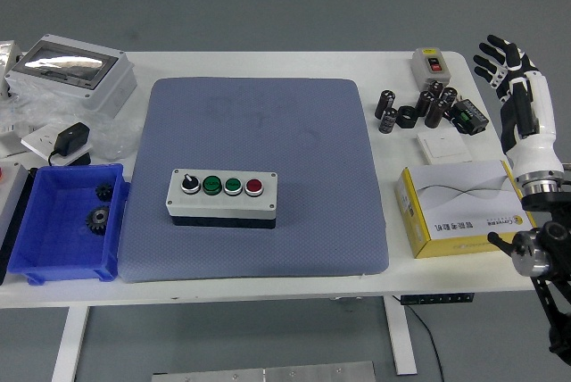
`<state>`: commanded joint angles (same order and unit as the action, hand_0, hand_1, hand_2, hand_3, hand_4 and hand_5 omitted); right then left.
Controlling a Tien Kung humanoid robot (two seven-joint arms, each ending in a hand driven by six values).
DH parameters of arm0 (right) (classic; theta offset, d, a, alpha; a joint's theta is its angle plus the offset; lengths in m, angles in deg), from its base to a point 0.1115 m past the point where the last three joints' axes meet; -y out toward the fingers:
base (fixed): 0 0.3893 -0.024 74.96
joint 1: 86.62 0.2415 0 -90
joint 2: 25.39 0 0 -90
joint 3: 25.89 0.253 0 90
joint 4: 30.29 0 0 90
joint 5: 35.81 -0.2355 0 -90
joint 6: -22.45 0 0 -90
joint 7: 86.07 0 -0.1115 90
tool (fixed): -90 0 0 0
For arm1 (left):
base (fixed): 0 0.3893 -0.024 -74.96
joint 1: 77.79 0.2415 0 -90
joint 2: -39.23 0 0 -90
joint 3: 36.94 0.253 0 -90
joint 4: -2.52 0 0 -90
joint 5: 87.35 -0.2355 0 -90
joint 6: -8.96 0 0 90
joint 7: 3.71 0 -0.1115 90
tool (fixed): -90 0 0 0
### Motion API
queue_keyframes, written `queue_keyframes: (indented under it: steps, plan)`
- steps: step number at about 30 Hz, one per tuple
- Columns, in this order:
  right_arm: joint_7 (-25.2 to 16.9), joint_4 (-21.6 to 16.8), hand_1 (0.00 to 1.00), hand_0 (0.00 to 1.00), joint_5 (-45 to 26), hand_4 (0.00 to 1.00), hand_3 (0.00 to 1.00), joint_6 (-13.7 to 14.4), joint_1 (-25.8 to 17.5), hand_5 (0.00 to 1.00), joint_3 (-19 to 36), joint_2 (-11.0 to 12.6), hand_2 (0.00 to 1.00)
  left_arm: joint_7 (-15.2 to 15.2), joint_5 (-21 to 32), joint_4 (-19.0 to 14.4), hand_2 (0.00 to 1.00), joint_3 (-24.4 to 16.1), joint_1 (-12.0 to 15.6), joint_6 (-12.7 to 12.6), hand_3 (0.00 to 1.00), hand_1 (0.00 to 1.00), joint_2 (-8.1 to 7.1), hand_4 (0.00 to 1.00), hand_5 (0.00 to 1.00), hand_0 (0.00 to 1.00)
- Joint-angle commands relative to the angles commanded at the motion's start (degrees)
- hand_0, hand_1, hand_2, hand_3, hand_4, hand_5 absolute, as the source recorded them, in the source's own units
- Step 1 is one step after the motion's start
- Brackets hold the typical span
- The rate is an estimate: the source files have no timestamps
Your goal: Pick up the button,place it on the desk,press the button,press the button
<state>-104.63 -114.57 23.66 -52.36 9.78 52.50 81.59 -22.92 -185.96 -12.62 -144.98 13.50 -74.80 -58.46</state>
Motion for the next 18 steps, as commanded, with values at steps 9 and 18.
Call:
queue_keyframes:
  steps: [9, 18]
  plan:
    - [0.0, 0.2, 0.784, 0.813, -0.3, 0.903, 0.790, 0.0, 0.0, 0.862, 0.7, -0.2, 0.803, -0.2, 0.9, 0.0, 0.684, 0.6, -0.2, -0.5, 0.844, 0.695, -0.41, 0.575, 0.822, 0.717]
    - [0.2, 0.5, 0.783, 0.810, -0.3, 0.902, 0.791, 0.2, 0.1, 0.860, 0.6, -0.5, 0.805, -0.9, 2.0, -0.1, 0.685, 1.5, 0.1, -1.1, 0.845, 0.695, -0.66, 0.573, 0.819, 0.717]
